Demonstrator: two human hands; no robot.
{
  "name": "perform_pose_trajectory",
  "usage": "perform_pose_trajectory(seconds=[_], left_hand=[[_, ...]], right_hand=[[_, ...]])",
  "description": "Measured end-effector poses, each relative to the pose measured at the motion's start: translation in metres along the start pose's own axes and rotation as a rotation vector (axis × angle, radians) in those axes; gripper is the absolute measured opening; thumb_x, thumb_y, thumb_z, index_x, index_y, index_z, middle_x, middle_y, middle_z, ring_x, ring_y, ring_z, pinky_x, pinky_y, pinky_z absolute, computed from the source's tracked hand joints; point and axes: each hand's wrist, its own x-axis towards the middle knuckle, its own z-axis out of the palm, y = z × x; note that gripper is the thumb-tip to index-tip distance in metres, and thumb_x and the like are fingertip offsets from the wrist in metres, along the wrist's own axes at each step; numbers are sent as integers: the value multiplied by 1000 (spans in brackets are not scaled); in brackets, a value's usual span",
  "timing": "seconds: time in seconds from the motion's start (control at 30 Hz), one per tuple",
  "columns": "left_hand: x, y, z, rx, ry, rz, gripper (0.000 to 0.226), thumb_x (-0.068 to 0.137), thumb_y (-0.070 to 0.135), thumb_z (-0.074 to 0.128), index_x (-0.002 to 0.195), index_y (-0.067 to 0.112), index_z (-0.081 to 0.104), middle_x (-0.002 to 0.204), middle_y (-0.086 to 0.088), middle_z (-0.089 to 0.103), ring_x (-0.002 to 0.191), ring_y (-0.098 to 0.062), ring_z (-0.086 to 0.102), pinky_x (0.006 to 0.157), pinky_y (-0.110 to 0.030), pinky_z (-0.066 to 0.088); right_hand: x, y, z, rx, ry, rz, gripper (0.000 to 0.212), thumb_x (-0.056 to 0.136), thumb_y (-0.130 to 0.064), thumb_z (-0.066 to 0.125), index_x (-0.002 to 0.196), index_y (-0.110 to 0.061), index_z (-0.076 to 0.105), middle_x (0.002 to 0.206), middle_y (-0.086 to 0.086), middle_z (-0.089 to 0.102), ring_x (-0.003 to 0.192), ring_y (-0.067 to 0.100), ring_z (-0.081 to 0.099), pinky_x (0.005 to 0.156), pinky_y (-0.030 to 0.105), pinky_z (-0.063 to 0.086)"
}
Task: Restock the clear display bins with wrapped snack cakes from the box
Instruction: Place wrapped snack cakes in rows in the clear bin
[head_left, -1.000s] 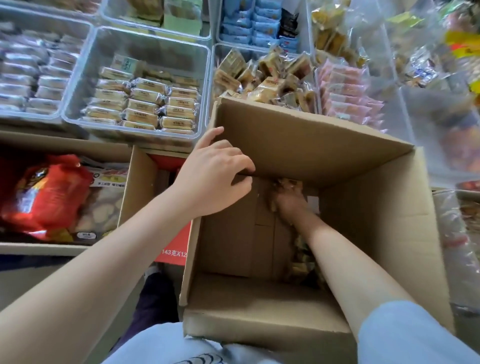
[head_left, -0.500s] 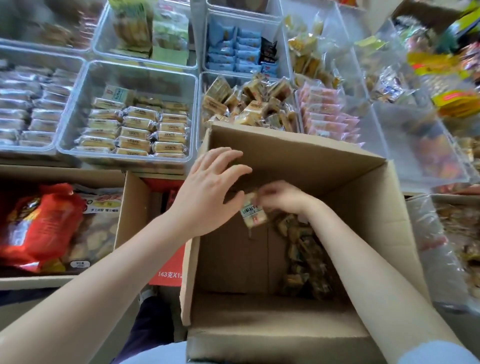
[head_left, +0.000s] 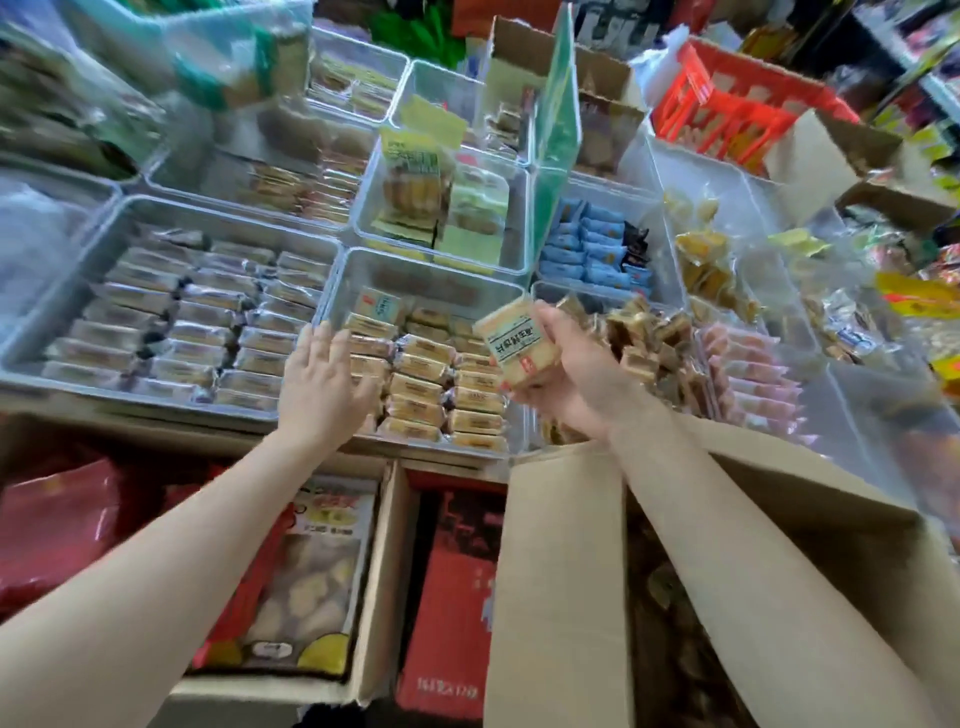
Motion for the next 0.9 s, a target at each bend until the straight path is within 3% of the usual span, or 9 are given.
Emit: perform_pose_trajectory(seconds=[0.17,0.3,0.53,0.67,0.77,0.9], left_hand=[[38,-63,12,73,-164,22,75,102,45,40,161,14,7,169,-10,4,156,-26,-2,125,-46,8],[43,-69,16,70,-159,66,75,100,45,35,162,18,2,169,-9,1,156,-22,-4,125,-46,4],[43,-71,19,127,-161,81,77,92,47,10,162,16,0,169,-9,-1,156,-23,-7,125,-50,11],[44,-71,20,133,-159,72,75,94,45,18,162,16,4,169,-10,2,156,-26,-5,123,-53,14],[43,-70,20,139,-169,70,74,97,45,23,162,17,2,169,-11,2,156,-27,-6,123,-56,14],[43,-69,21,152,-177,67,75,97,46,25,162,18,-2,169,-12,0,156,-28,-7,121,-59,16]], right_hand=[[86,7,41,-50,101,144,40,105,-31,45,140,-13,52,105,12,60,78,18,57,67,30,46],[146,13,57,-96,224,175,37,104,-33,48,133,-11,54,113,16,62,75,22,64,65,33,54],[235,17,77,-39,341,221,20,100,-31,51,91,-17,63,85,5,66,72,17,57,50,24,46],[273,30,88,-269,382,304,32,101,-35,48,108,-8,63,103,14,70,78,25,66,51,28,53],[284,33,97,-570,378,390,45,100,-39,37,129,-8,54,118,9,60,77,27,65,56,30,55],[286,31,104,-931,347,381,58,98,-56,31,132,-13,50,102,13,61,71,24,59,64,30,47]])
